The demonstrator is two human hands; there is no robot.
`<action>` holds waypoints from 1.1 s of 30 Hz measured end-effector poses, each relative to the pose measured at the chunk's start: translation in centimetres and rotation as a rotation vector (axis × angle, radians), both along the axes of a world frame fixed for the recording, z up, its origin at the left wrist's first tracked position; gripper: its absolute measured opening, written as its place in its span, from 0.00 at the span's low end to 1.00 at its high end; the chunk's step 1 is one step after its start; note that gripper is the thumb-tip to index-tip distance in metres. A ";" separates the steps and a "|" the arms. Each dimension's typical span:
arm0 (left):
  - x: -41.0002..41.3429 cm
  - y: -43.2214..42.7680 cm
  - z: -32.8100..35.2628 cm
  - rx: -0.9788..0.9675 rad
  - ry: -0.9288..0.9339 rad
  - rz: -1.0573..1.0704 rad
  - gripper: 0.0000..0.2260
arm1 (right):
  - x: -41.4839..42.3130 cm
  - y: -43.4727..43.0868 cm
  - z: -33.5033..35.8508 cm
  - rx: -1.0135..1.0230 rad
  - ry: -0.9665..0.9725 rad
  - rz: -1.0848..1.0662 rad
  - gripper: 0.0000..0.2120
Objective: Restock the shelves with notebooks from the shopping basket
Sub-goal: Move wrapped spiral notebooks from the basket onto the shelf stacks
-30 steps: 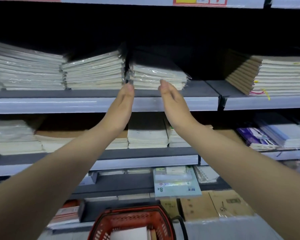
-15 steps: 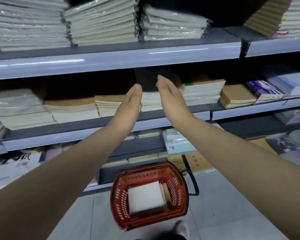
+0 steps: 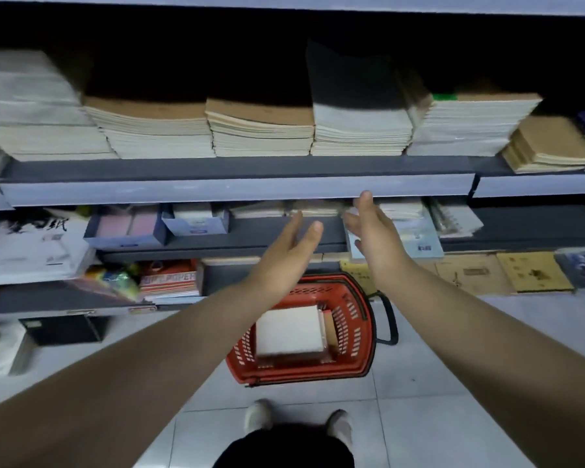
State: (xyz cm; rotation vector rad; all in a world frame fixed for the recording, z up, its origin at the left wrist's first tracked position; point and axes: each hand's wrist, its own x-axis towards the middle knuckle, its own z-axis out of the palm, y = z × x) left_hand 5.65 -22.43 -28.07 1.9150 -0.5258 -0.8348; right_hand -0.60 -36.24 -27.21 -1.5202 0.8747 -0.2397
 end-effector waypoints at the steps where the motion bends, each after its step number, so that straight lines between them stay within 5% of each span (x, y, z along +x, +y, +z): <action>1: -0.2 -0.1 -1.2 0.021 0.019 0.010 0.42 | -0.1 -0.2 -1.2 0.012 0.024 0.007 0.21; 6: -0.4 -0.2 -6.6 0.097 0.080 0.012 0.41 | -1.1 -1.0 -7.0 -0.013 0.187 0.056 0.26; 13: 0.2 1.1 -14.2 0.212 0.107 0.064 0.39 | -2.7 -1.5 -15.1 0.223 0.334 0.099 0.33; 17: 0.0 1.9 -19.2 0.262 0.126 0.090 0.33 | -3.5 -1.4 -19.2 0.288 0.329 0.108 0.28; 24: 0.0 2.7 -28.4 0.323 0.094 -0.033 0.34 | -3.5 -1.9 -28.0 0.319 0.437 0.153 0.40; 29: 0.9 3.3 -35.7 0.400 0.032 -0.063 0.34 | -3.5 -2.3 -34.9 0.412 0.433 0.076 0.41; 33: 1.2 3.7 -41.6 0.437 0.113 -0.029 0.34 | -3.6 -2.4 -40.6 0.383 0.503 0.015 0.31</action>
